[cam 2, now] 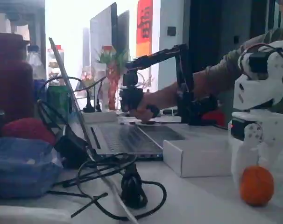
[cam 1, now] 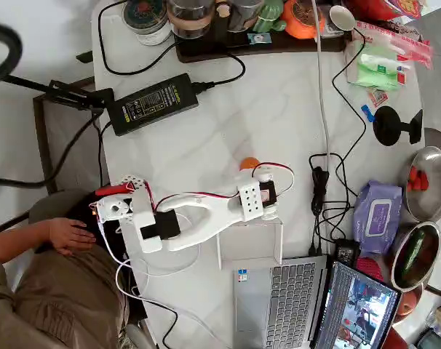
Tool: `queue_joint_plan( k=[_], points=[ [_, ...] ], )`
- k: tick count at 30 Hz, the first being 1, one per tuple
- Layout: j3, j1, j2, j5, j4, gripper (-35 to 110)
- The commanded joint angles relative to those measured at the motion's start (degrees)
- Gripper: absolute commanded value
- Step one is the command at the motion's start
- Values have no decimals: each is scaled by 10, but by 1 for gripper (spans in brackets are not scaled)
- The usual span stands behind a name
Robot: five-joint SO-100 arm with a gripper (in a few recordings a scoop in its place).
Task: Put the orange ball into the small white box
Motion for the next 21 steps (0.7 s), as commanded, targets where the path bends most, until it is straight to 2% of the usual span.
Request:
queue_joint_plan(
  k=[1,13,21],
  points=[
    [3,-9,13,-2,4,5],
    [-38,-9,23,1,14,5],
    [-37,-9,160,1,62,5]
  ],
)
